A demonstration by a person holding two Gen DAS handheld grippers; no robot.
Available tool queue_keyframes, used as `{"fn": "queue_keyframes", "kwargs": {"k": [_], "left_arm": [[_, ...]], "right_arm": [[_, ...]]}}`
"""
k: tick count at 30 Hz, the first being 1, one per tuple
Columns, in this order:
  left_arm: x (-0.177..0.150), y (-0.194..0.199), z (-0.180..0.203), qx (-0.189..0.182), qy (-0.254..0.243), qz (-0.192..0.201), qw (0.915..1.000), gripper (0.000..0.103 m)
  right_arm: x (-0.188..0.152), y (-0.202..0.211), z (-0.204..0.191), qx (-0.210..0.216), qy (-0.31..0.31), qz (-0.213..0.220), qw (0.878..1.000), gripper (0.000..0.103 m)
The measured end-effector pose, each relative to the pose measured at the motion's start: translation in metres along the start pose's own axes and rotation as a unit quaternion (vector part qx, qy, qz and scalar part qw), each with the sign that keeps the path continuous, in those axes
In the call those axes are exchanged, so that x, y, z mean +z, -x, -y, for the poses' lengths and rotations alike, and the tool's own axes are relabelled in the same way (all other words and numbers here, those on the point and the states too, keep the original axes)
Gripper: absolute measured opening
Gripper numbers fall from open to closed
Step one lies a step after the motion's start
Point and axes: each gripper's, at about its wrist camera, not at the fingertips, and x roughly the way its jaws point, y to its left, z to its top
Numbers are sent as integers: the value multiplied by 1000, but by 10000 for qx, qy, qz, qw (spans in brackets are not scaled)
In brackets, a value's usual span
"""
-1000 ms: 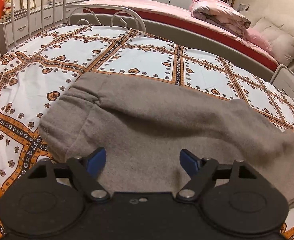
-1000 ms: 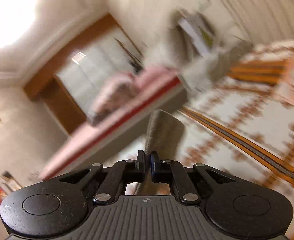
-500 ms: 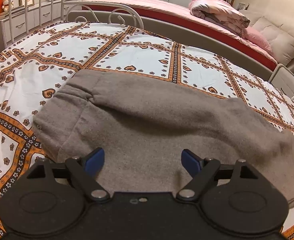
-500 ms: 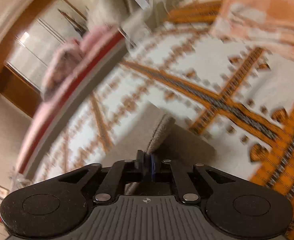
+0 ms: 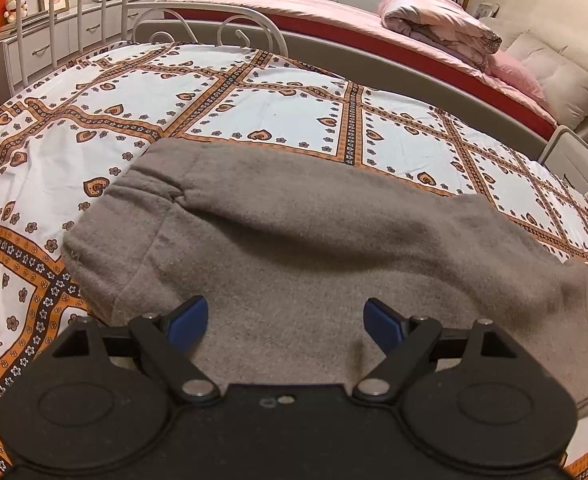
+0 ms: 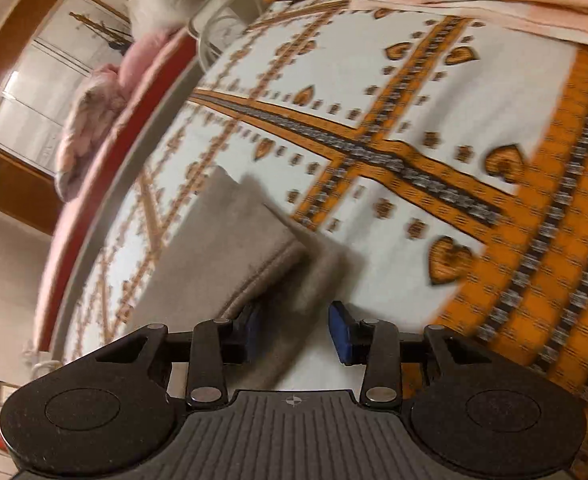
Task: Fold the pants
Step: 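Withdraw the open right gripper from the pants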
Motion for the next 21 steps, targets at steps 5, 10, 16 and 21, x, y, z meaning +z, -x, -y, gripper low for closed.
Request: {"fn": "queue_keyframes", "kwargs": {"k": [5,10,16,21], "left_arm": [[-2,0,0,-9,-46,-9,10000,78],[-2,-1,0,-23,-86,-23,10000,78],[-2,0,0,-30,-47,-23,10000,78],[-2,1,-1,-44,-42,-26,10000,78]], "right_arm": [[0,2,-11,72,405,246,9989,7],[-9,36,-13,363,481,842,9946,7],[-4,30,19,-458,-394,768,9952,34],[-8,50,2,487,-135,1143,9922,50]]}}
